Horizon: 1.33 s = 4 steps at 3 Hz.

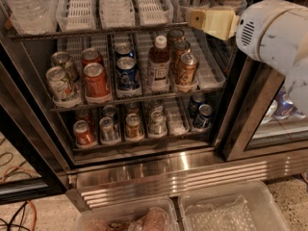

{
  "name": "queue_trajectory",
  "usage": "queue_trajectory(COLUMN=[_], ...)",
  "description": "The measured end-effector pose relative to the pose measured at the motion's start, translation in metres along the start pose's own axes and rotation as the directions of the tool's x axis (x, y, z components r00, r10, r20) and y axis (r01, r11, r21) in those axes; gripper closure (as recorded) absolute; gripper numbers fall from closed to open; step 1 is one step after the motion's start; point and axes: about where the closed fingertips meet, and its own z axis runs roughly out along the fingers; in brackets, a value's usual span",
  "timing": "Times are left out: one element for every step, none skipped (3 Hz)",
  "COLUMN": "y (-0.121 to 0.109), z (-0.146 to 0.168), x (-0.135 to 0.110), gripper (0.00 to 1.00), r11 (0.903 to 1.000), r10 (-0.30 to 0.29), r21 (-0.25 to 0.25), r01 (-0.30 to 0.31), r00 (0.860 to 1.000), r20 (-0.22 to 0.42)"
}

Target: Pick blue plastic bottle from top shelf of fridge

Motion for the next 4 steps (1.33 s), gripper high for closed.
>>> queue_trajectory(y=[-0.002,-0.006,-0.006,0.001], z=[0.002,0.002,0.005,0.008], x=[-0.003,-0.003,0.002,0.009], gripper=[0.00,0.13,0.14,0.01], r11=[0.9999,0.9998,0.9995,0.9988], r10=[0.005,0.000,-0.016,-0.031], r21=[-0.014,-0.019,-0.024,-0.034], r01=[-0.004,0.002,0.018,0.034], r00=[0.999,0.998,0.996,0.995], r20=[0.043,0.069,0.082,0.090])
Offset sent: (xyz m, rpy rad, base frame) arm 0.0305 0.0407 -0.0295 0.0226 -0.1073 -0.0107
